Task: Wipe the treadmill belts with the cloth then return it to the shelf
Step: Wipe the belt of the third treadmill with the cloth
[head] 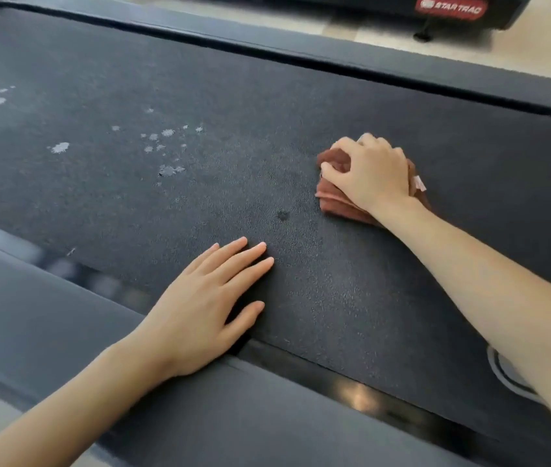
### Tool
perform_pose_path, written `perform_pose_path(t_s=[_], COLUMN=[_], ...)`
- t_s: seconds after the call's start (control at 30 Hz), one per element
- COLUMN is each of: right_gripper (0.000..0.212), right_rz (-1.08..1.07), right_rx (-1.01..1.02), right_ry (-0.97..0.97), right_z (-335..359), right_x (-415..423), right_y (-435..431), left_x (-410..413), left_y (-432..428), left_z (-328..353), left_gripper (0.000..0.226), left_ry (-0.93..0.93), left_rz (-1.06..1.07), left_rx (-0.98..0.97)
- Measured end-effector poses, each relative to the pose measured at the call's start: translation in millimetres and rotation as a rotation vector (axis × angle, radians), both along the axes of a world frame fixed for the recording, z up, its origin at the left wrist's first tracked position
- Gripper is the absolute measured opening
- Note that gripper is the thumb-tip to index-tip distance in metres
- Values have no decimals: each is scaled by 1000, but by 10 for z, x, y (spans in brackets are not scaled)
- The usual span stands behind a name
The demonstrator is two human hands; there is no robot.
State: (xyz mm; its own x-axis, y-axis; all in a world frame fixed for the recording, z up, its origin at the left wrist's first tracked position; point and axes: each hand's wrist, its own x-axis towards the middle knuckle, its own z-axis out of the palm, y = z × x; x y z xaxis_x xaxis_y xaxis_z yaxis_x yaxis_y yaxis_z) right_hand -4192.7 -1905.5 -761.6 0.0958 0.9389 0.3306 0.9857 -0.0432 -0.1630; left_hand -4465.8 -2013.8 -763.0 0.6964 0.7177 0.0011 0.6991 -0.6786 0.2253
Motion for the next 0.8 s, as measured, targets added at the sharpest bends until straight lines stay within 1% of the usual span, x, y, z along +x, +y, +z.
perform_pose_path(t_s=[0.07,0.17,0.23,0.3,0.4,0.47,0.53,0.67,0.7,0.8], right_gripper=[36,35,32,29,27,29,30,31,31,30], right_rz=[-97,-173,-146,-103,-96,-122,-149,-176,-171,-130], right_rx=[-34,-7,1,5,21,23,13,-45,-56,-57], right_ry=[-12,-22,-9,-13,-25,-35,-25,-16,-11,7], right_z=[-14,-38,-37,-32,-15,-21,-35,30,51,70], right_x=[-79,-218,-322,-480,-815,-1042,-1235,-1390,-1389,-1359], right_y=[317,272,-17,-426,-1092,-1449,-1670,-1721,-1702,-1609], left_x=[-1,-14,-72,-209,-575,-847,-1010,-1051,-1044,-1064], left_y=[0,19,73,216,553,721,746,665,665,669], left_z=[-12,-3,8,48,83,40,22,32,44,31], left_gripper=[58,54,52,54,70,75,74,77,75,57], left_ry=[-17,-17,-1,53,126,114,57,37,30,42], left_rz=[12,-5,-54,-111,-48,-19,-30,-44,-43,-29], left_rx=[15,70,101,118,88,67,10,-42,-56,-48])
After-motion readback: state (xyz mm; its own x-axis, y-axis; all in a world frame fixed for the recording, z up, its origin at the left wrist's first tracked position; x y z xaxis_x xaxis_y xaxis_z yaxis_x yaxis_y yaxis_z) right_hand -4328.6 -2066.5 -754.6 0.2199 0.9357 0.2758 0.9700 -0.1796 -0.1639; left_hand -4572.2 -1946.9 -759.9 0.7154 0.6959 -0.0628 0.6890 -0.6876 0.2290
